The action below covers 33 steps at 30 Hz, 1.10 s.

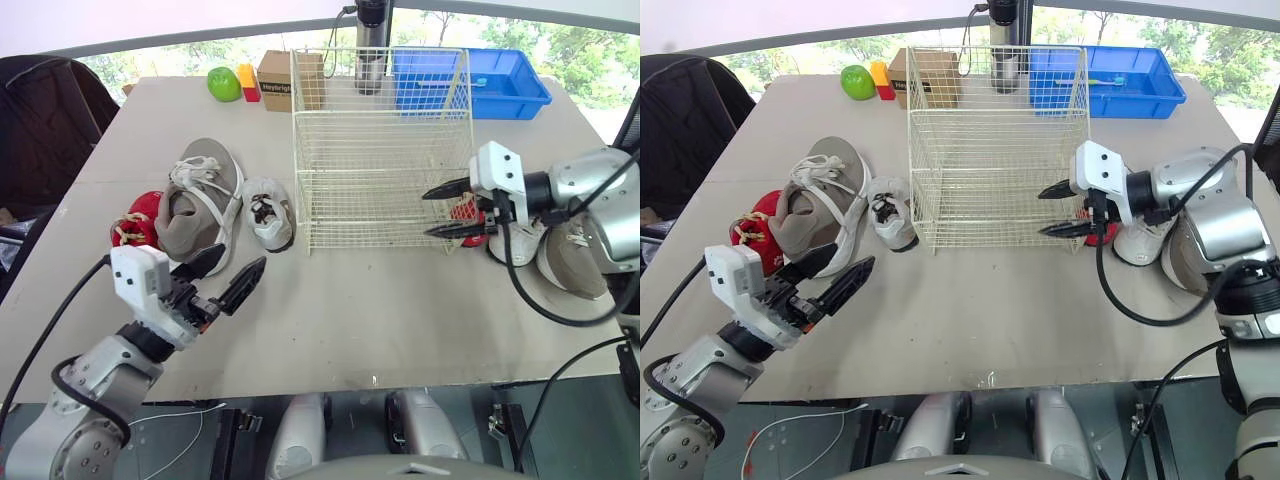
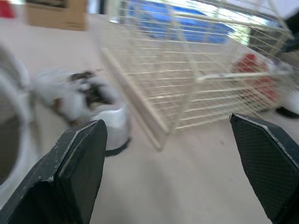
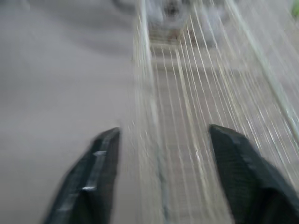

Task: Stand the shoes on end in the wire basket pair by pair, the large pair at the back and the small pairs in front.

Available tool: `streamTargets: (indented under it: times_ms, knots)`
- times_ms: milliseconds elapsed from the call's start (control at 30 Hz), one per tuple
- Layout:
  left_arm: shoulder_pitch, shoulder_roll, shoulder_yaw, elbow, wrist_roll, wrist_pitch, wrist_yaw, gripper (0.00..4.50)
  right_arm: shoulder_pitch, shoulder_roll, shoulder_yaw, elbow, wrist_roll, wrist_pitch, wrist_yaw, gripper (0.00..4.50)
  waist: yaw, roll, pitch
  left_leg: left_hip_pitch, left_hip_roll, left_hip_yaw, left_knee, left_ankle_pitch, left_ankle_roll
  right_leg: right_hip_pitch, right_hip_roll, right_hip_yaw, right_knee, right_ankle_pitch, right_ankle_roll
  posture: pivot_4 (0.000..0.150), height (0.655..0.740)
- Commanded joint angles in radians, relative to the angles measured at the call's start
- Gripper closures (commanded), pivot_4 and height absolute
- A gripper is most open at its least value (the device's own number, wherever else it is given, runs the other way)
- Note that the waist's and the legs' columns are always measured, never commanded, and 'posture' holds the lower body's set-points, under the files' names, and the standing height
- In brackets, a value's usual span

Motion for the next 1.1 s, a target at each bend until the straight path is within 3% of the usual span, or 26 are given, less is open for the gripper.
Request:
streamTargets:
  times_ms: [33, 367, 533, 667, 867, 933, 1100]
  knots:
    - [-0.008, -0.066, 0.121, -0.028, 0.061, -0.048, 0.179, 0.0, 0.083, 0.094, -0.108, -0.258, 0.223, 0.119, -0.148, 0.18, -0.003, 0.0, 0.0, 0.001, 0.0, -0.001, 0.0, 0.0, 0.0, 0.0, 0.0, 0.0, 0.001, 0.0, 0.0, 0.15, 0.74]
    - [-0.144, 0.009, 0.13, 0.091, 0.09, 0.037, 0.262, 0.0, 0.234, 0.186, -0.069, -0.482, 0.254, 0.215, -0.408, 0.18, 0.002, -0.001, -0.001, 0.001, -0.001, 0.001, 0.004, 0.0, 0.0, 0.003, -0.001, -0.003, 0.001, -0.001, -0.003, 0.15, 0.74]
    - [-0.25, 0.057, -0.051, 0.246, 0.211, 0.09, 0.223, 0.0, 0.267, 0.186, -0.064, -0.532, 0.247, 0.209, -0.464, 0.18, 0.0, -0.002, -0.001, 0.002, -0.002, 0.0, 0.003, 0.0, 0.0, 0.004, 0.001, -0.004, 0.001, -0.001, -0.002, 0.15, 0.74]
    - [-0.272, 0.057, -0.1, 0.279, 0.266, 0.059, 0.174, 1.2, 0.285, 0.177, -0.078, -0.558, 0.259, 0.218, -0.496, 0.13, 0.004, -0.001, -0.001, 0.001, -0.001, 0.0, 0.002, 0.0, 0.0, 0.003, 0.0, -0.004, 0.001, 0.0, 0.0, 0.15, 0.74]
    - [-0.272, 0.04, -0.108, 0.305, 0.317, 0.054, 0.15, 3.83, 0.285, 0.167, -0.077, -0.564, 0.268, 0.224, -0.522, 0.13, 0.01, -0.001, -0.001, 0.002, -0.001, 0.0, 0.003, 0.0, 0.0, 0.004, -0.002, -0.004, 0.001, -0.001, -0.003, 0.15, 0.74]
    - [-0.276, 0.026, -0.102, 0.303, 0.325, 0.041, 0.148, 4.04, 0.281, 0.167, -0.073, -0.557, 0.266, 0.224, -0.527, 0.13, 0.01, -0.001, -0.001, 0.002, -0.001, 0.0, 0.003, 0.0, 0.0, 0.004, -0.002, -0.004, 0.001, -0.001, -0.003, 0.15, 0.74]
    - [-0.375, -0.057, -0.009, 0.188, 0.252, -0.043, 0.202, 4.04, 0.25, 0.181, -0.076, -0.526, 0.249, 0.21, -0.553, 0.13, 0.015, -0.002, -0.001, 0.001, -0.001, 0.0, 0.003, 0.0, 0.0, 0.004, -0.002, -0.004, 0.001, -0.001, -0.002, 0.15, 0.74]
